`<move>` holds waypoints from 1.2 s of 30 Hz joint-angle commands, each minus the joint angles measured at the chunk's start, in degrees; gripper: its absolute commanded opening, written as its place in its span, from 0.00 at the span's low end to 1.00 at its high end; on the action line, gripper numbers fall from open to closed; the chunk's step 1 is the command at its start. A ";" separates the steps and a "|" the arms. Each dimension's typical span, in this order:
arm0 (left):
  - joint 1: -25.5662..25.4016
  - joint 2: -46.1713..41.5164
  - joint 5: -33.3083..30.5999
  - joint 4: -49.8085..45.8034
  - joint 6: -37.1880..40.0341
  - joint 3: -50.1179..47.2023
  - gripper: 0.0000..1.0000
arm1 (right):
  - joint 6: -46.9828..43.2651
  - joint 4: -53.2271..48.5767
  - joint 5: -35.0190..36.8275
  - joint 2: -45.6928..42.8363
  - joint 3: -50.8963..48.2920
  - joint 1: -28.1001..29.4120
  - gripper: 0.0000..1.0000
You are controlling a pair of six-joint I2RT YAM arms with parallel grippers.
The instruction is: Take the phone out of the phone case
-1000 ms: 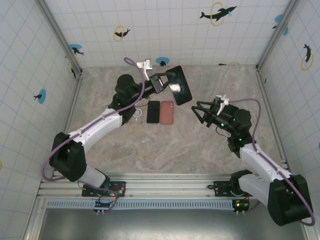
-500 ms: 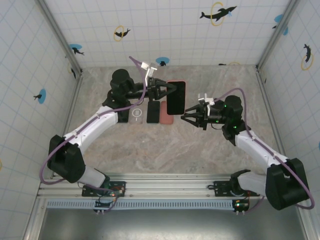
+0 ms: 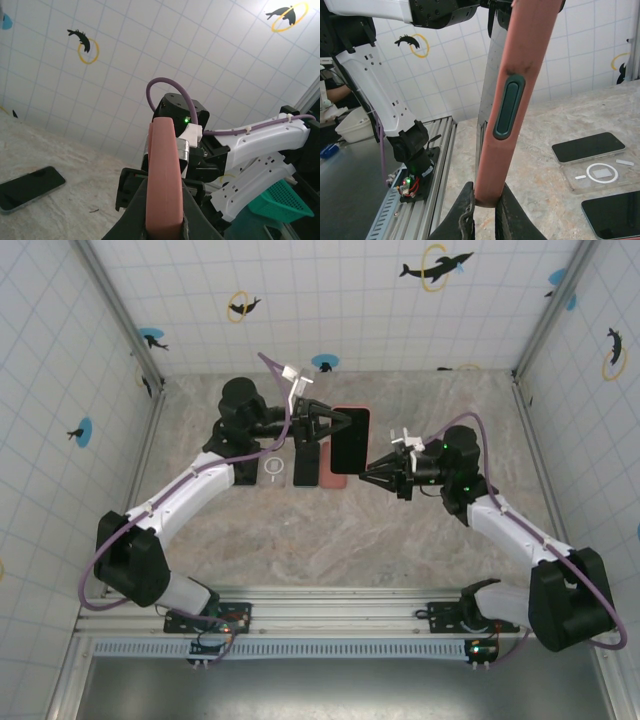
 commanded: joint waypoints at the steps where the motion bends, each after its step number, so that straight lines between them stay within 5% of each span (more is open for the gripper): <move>1: 0.47 -0.89 2.23 3.33 -2.30 1.79 0.00 | -5.39 -4.23 -0.49 0.74 3.33 0.34 0.09; 17: 0.38 -0.44 6.73 7.76 -11.36 0.81 0.00 | -35.76 -36.60 12.02 5.62 14.74 0.53 0.05; 36: -0.27 1.31 6.43 11.58 -15.39 1.22 0.00 | -40.29 -36.34 24.29 1.55 17.22 3.11 0.05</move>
